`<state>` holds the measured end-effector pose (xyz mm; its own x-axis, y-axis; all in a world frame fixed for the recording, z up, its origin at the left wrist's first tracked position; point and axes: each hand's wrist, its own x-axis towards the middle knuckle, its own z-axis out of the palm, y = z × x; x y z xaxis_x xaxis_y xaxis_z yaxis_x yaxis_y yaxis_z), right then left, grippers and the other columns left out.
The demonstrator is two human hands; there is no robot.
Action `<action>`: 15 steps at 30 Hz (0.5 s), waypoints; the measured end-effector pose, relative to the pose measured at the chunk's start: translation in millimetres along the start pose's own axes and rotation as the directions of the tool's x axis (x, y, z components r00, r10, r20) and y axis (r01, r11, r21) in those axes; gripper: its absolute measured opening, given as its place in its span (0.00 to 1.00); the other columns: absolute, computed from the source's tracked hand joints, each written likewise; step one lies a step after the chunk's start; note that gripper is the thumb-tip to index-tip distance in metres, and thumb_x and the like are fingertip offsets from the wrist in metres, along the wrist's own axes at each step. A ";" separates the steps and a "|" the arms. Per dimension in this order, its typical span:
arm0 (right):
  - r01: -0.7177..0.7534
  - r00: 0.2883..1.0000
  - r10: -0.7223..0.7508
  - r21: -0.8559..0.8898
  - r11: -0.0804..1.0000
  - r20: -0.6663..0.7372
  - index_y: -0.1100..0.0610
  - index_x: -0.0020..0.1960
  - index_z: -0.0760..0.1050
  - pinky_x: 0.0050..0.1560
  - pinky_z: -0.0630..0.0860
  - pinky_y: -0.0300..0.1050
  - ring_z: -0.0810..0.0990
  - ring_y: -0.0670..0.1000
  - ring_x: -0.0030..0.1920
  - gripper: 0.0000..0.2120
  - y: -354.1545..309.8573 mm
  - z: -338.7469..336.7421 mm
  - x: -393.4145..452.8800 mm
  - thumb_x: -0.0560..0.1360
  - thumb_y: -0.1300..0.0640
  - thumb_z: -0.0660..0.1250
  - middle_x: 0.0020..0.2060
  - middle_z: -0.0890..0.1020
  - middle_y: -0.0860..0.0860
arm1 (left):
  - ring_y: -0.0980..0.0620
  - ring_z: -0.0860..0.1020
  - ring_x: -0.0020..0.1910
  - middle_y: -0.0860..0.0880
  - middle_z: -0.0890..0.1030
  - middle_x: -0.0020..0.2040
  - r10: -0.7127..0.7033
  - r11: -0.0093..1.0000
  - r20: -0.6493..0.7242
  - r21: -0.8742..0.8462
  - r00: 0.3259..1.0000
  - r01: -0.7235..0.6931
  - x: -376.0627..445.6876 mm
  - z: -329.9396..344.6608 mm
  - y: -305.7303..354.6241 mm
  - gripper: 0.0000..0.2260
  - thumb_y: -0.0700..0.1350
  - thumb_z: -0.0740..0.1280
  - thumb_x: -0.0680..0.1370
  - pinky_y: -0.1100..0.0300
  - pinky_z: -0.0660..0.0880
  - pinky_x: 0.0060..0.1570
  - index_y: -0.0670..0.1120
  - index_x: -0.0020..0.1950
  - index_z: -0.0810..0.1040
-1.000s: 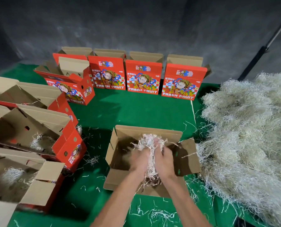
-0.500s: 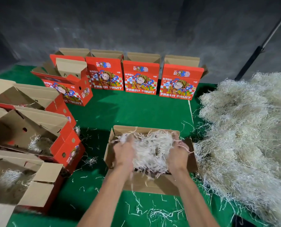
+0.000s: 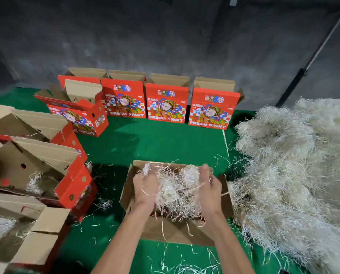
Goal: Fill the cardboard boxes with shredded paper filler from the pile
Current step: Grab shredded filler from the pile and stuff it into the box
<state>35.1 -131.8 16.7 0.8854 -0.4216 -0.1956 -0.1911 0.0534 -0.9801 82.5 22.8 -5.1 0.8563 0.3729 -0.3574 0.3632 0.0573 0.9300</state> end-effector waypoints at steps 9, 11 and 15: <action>0.298 0.925 -0.259 -0.110 0.948 0.276 0.47 0.49 0.81 0.41 0.75 0.39 0.81 0.46 0.38 0.08 10.1 18.1 -16.0 0.81 0.48 0.64 0.43 0.82 0.45 | 0.57 0.74 0.66 0.50 0.73 0.70 -0.045 0.996 0.315 -0.063 0.948 0.068 -43.5 18.9 -4.9 0.44 0.80 0.66 0.62 0.49 0.72 0.67 0.59 0.72 0.71; 0.284 0.944 -0.265 -0.079 0.955 0.194 0.47 0.49 0.81 0.41 0.75 0.36 0.80 0.44 0.38 0.08 6.9 9.4 -14.9 0.78 0.44 0.67 0.41 0.83 0.45 | 0.48 0.66 0.74 0.51 0.64 0.77 -0.094 0.995 0.176 -0.014 0.980 0.098 -40.7 10.9 -8.5 0.52 0.80 0.65 0.61 0.43 0.62 0.73 0.55 0.78 0.57; 0.127 0.991 -0.123 -0.097 0.987 0.043 0.43 0.59 0.74 0.45 0.78 0.41 0.80 0.38 0.43 0.24 4.6 10.8 -17.5 0.74 0.27 0.57 0.46 0.84 0.41 | 0.44 0.71 0.69 0.52 0.71 0.70 -0.146 0.986 0.232 -0.046 0.962 0.161 -43.5 16.2 -3.5 0.43 0.77 0.62 0.66 0.44 0.66 0.69 0.54 0.74 0.66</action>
<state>23.3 -114.4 15.3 0.9197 -0.3854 -0.0748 -0.1177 -0.0889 -0.9891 49.9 -8.6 5.8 0.8558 0.1349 -0.4994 0.4789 0.1586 0.8634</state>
